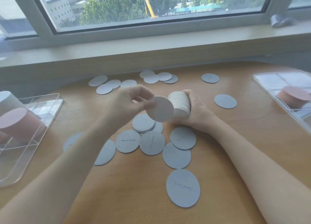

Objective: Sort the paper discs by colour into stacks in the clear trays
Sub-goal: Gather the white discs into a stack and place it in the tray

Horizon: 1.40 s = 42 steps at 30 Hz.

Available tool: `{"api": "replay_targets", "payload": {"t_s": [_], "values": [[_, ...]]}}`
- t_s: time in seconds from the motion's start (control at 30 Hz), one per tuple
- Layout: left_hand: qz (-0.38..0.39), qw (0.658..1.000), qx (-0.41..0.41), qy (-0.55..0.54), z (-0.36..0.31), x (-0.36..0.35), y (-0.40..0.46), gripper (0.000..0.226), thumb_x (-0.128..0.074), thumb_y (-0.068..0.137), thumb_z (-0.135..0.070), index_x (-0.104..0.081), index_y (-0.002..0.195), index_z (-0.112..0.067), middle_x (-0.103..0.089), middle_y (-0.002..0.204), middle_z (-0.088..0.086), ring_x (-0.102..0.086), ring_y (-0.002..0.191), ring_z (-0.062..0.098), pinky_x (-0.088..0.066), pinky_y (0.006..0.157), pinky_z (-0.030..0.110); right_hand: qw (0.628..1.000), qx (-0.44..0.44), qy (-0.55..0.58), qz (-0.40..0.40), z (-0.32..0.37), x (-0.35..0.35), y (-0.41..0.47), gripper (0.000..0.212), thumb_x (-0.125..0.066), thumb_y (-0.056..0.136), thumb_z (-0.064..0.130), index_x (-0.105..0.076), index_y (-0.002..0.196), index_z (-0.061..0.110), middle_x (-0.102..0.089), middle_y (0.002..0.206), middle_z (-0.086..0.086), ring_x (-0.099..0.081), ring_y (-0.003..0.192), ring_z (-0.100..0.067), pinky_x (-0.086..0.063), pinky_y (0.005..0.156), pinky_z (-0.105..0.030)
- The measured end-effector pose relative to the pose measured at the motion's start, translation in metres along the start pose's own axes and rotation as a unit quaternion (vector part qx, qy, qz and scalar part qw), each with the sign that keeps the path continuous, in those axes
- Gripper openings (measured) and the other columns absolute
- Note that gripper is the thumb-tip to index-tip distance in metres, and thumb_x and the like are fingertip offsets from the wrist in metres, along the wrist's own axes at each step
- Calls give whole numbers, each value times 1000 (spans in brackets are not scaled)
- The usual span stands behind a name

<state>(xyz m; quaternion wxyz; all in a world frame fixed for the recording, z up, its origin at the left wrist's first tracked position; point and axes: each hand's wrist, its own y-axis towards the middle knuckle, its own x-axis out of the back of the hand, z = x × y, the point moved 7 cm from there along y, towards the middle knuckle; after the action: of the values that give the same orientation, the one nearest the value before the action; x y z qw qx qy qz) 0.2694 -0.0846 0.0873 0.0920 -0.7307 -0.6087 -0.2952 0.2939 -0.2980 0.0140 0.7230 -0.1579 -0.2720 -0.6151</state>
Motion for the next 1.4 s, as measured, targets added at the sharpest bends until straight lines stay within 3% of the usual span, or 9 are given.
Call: {"api": "replay_targets", "payload": {"t_s": [0.33, 0.6, 0.77, 0.87, 0.93, 1.03, 1.2, 1.3, 1.4], "values": [[-80, 995, -44, 48, -4, -36, -18, 8, -76, 87, -18, -71, 87, -23, -61, 76, -36, -54, 61, -6, -39, 60, 10, 999, 6, -30, 15, 8, 1, -3, 105, -93, 59, 35, -30, 142, 34, -39, 133, 6, -40, 126, -13, -38, 110, -39], [-177, 966, -130, 138, -7, -41, -16, 10, -73, 89, -22, -64, 86, -18, -63, 86, -15, -60, 72, 1, -49, 59, 34, 999, -2, -7, 43, 11, 1, -7, 114, -95, 53, 38, -24, 141, 44, -37, 122, 23, -39, 125, -12, -39, 106, -38], [-145, 969, -152, 128, -6, -60, -12, 13, -73, 89, -22, -61, 89, -17, -58, 96, -11, -62, 76, 6, -52, 60, 38, 999, 10, -21, 29, 11, 1, -6, 108, -93, 59, 41, -25, 142, 40, -37, 122, 21, -40, 124, -12, -38, 106, -35], [-86, 978, -137, 131, 2, -65, -1, 43, -72, 89, -32, -55, 126, -17, -50, 126, -8, -56, 108, 9, -53, 87, 35, 999, 18, -22, 16, 9, 3, -5, 101, -91, 61, 46, -29, 141, 38, -42, 132, 11, -43, 124, -11, -40, 107, -37], [14, 988, -97, 119, 8, -76, 9, 77, -59, 93, -53, -26, 155, -20, -25, 156, -8, -29, 143, 11, -29, 114, 30, 999, 22, -25, 18, 8, 2, -4, 99, -90, 60, 52, -31, 139, 40, -46, 133, 9, -46, 123, -11, -42, 106, -40], [122, 989, -40, 75, 11, -94, 12, 85, -37, 96, -69, 4, 160, -31, 1, 163, -23, -2, 149, -3, -9, 115, 22, 999, 27, -23, 39, 12, -2, -6, 98, -87, 63, 52, -29, 141, 40, -46, 134, 11, -46, 124, -10, -44, 104, -42], [101, 993, -40, 44, 12, -99, 16, 72, -38, 100, -56, -10, 160, -28, -13, 157, -26, -14, 144, -6, -16, 112, 16, 997, 19, -21, 69, 15, -2, -6, 115, -90, 62, 46, -17, 150, 40, -31, 148, 14, -35, 134, -5, -39, 110, -37], [72, 996, -14, -52, 11, -97, 17, 69, -48, 93, -48, -29, 156, -28, -29, 150, -20, -28, 134, -15, -24, 99, 0, 997, 9, -11, 73, 15, -2, -6, 126, -93, 56, 42, -12, 153, 41, -25, 150, 18, -30, 137, -2, -38, 111, -37], [65, 988, 23, -135, 13, -98, 16, 67, -51, 88, -41, -34, 152, -31, -32, 146, -19, -31, 132, -16, -30, 97, 2, 998, 8, -5, 68, 14, -3, -7, 127, -94, 57, 41, -11, 154, 39, -26, 151, 19, -29, 138, 0, -37, 113, -35]]}}
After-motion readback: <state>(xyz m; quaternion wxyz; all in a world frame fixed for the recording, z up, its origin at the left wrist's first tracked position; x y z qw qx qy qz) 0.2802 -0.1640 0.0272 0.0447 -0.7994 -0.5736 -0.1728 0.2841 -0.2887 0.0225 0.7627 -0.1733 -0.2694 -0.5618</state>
